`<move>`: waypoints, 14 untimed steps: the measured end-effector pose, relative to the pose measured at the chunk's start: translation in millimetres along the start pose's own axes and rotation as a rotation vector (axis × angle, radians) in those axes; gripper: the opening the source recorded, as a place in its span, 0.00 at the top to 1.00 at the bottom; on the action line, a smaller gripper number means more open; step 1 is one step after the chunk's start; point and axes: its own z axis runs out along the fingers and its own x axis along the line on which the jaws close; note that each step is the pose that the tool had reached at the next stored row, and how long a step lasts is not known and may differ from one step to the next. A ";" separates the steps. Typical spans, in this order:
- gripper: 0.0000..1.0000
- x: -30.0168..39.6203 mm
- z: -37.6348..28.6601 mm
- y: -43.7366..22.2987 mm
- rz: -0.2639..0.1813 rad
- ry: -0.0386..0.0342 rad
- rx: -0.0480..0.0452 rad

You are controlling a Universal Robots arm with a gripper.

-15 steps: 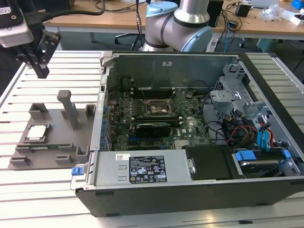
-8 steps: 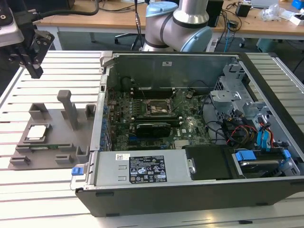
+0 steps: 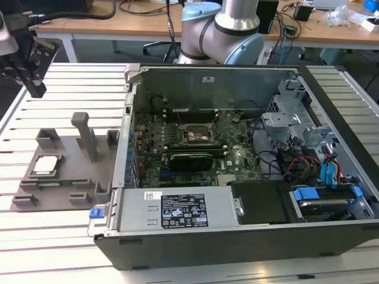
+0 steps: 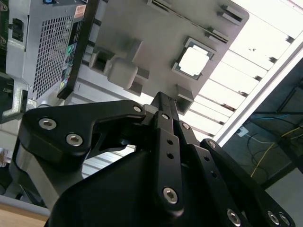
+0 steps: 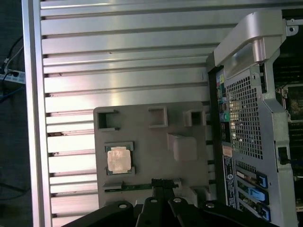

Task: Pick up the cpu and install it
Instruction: 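Reach for the cpu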

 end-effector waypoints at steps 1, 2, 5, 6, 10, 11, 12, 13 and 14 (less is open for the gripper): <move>0.89 2.2 0.0 -0.2 0.000 0.0000 0.0000; 0.89 3.6 -0.1 -0.3 0.000 0.0000 0.0000; 0.89 8.0 -0.1 -0.6 0.000 0.0000 0.0000; 0.89 10.4 -0.2 -0.8 0.000 0.0000 -0.0001; 0.89 17.7 -0.3 -1.3 0.000 -0.0001 -0.0001; 0.89 19.0 -0.3 -1.4 0.000 -0.0001 -0.0001; 0.89 20.5 -0.4 -1.5 0.000 0.0000 0.0000; 0.89 21.7 -0.3 -1.6 0.000 0.0000 0.0000; 0.89 22.9 -0.3 -1.7 0.000 0.0000 0.0000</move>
